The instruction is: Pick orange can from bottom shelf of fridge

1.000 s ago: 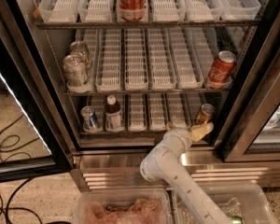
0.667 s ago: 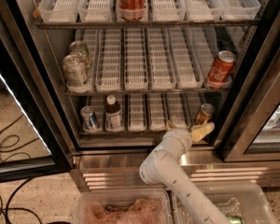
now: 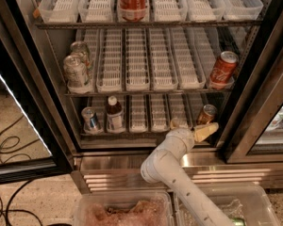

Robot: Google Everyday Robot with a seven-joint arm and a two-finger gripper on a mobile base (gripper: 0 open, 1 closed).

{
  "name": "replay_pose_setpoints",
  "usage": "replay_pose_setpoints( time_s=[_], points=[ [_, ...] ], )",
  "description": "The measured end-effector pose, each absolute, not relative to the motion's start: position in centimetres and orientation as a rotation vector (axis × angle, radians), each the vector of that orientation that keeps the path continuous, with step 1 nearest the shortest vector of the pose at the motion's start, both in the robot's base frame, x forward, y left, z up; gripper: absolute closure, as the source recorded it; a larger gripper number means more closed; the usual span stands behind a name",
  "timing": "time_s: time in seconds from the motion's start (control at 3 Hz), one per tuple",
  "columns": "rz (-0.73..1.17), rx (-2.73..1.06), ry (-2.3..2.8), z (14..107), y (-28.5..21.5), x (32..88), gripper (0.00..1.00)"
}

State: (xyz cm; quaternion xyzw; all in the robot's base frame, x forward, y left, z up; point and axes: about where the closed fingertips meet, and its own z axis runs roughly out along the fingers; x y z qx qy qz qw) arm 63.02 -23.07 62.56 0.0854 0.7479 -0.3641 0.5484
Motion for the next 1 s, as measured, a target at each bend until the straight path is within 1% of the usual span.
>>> replay_pose_setpoints(
  time_s=[0.33, 0.67, 1.0],
  points=[
    [-0.953, 0.288, 1.730, 63.01, -25.35, 63.73, 0.00],
    [-0.953, 0.288, 1.730, 63.01, -25.35, 63.73, 0.00],
    [-0.854, 0.255, 1.760, 63.03, -25.62, 63.91, 0.00]
  ],
)
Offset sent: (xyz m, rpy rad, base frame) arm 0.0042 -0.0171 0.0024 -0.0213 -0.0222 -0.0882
